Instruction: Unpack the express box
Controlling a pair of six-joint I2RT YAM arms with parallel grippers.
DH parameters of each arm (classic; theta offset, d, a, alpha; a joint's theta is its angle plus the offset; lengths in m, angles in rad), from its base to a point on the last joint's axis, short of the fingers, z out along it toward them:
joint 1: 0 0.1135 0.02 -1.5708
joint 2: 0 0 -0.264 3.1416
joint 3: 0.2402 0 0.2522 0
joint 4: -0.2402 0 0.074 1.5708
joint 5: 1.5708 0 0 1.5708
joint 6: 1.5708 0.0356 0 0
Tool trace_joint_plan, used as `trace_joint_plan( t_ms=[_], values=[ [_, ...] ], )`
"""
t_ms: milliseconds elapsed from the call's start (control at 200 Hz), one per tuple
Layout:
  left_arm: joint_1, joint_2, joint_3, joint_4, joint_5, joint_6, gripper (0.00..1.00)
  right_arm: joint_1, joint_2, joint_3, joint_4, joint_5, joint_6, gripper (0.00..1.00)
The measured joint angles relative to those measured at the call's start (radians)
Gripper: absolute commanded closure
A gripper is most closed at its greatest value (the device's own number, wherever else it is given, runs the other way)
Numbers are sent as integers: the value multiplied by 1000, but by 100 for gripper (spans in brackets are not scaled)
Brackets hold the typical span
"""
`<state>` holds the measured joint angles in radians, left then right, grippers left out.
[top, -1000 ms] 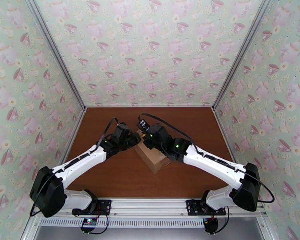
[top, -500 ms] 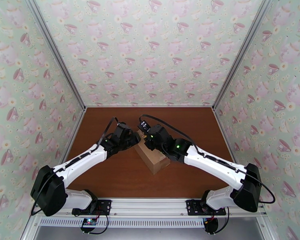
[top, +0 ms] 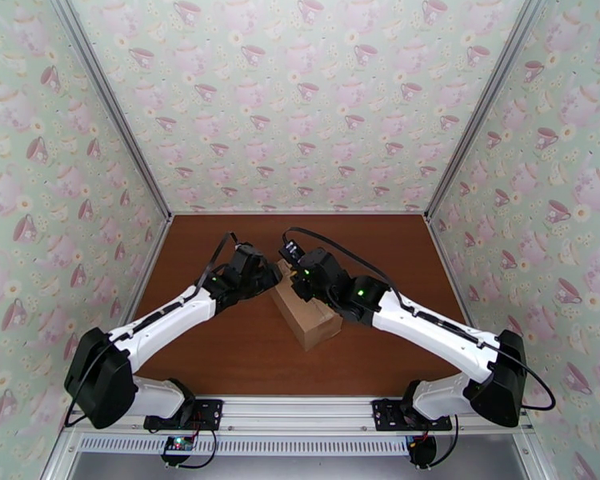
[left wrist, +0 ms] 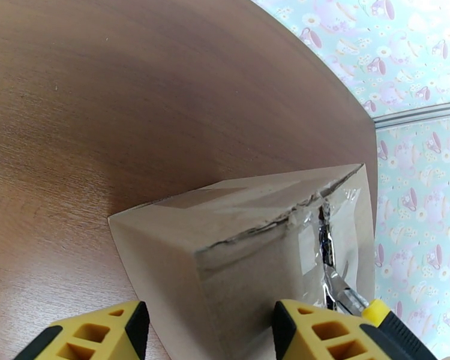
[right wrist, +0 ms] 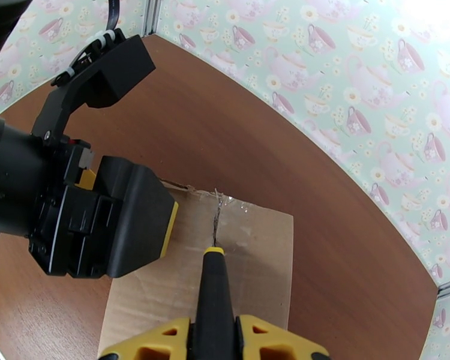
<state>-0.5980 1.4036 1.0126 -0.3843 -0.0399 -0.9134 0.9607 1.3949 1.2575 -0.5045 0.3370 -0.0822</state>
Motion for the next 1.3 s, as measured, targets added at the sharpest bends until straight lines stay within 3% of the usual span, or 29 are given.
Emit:
trace_joint_plan(
  t_ms=[391, 691, 1127, 1297],
  values=[
    [1, 8, 103, -60, -21, 49, 36, 0, 0, 0, -9, -1, 11, 100],
    [1, 107, 209, -75, -23, 114, 36, -4, 23, 36, -47, -3, 20, 100],
    [7, 146, 244, -78, -25, 155, 37, -5, 45, 77, -84, -3, 56, 100],
    [5, 91, 186, -66, -39, 136, 38, -5, 60, 108, -109, -8, 81, 100]
  ],
)
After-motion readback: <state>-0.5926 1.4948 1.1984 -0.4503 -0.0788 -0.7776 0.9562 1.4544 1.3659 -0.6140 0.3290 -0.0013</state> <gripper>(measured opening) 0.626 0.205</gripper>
